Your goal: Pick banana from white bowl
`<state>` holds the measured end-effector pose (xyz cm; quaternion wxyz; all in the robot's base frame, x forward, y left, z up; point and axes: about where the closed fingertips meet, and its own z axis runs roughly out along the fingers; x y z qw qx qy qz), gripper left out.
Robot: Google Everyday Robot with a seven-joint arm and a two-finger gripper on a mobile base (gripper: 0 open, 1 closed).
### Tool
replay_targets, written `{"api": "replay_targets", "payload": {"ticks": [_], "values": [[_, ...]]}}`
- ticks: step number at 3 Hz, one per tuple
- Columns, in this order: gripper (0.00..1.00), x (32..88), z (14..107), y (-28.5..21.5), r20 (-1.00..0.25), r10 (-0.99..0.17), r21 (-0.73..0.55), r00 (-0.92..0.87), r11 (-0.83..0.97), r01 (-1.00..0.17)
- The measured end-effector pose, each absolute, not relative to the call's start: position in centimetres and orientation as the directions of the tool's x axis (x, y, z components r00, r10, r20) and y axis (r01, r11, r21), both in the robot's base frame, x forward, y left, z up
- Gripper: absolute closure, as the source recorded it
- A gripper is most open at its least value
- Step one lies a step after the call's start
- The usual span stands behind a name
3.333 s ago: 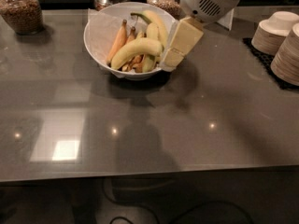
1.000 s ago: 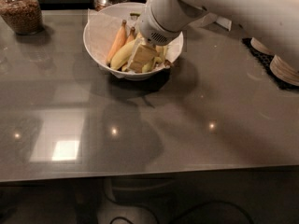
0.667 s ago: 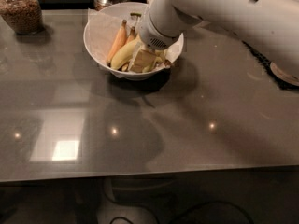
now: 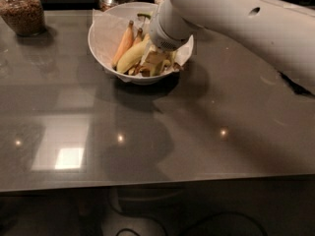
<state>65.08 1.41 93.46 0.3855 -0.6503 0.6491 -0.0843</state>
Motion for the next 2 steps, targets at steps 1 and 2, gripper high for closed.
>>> {"api": "replay_targets", "payload": {"ticks": [1, 2], "values": [[0.4, 66.55, 93.18, 1.04, -0.364, -0.92, -0.64, 0.148, 0.131, -0.757], [0.58, 67.01, 92.55, 0.8, -0.347, -0.926, -0.647, 0.147, 0.123, -0.753]]}}
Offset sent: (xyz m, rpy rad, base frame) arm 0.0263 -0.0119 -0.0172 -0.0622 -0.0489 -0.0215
